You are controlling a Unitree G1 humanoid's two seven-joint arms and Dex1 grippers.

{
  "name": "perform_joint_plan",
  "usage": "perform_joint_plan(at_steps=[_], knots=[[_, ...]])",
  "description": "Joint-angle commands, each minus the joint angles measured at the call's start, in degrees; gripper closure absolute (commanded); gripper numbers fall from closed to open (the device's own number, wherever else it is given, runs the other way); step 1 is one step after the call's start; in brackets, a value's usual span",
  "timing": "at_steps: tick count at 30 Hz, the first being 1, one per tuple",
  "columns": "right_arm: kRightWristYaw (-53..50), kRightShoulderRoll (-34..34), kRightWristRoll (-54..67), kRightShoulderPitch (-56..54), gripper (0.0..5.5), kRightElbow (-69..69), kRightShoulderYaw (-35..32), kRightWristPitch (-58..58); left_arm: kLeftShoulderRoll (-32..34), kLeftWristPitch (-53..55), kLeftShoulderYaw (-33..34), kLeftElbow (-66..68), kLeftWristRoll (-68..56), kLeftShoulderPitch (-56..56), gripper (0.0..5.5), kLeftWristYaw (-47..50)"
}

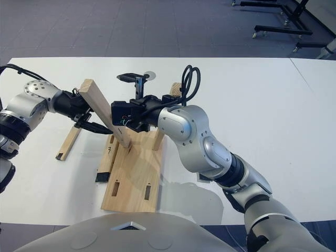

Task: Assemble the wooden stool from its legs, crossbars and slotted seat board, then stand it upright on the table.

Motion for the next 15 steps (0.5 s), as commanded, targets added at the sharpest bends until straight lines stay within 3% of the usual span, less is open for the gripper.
perform_joint_plan(at_steps=[1, 3, 10, 15], knots=[[0.50, 0.07, -0.15, 0.57, 0.10, 1.93, 0.31, -0.17, -0.53, -0.56, 1.11, -0.17, 1.60, -0.01, 1.78, -0.24], [0.13, 0.22, -0.62, 0.44, 0.10, 2.15, 0.10, -0.53, -0.47, -1.24, 1.65, -0.28, 1.76, 0.22, 1.41, -0.24], [-2.57, 0.83, -4.55, -1.87, 0.10, 3.24, -2.00, -1.12, -0.26, -2.38, 6.29, -0.96, 1.78, 1.76, 1.41, -0.24], [-0.68, 1.46, -6.71, -1.45, 0.10, 3.95, 0.80, -2.10, -0.16, -1.51, 7.90, -2.47, 1.96, 3.96, 1.41, -0.24]])
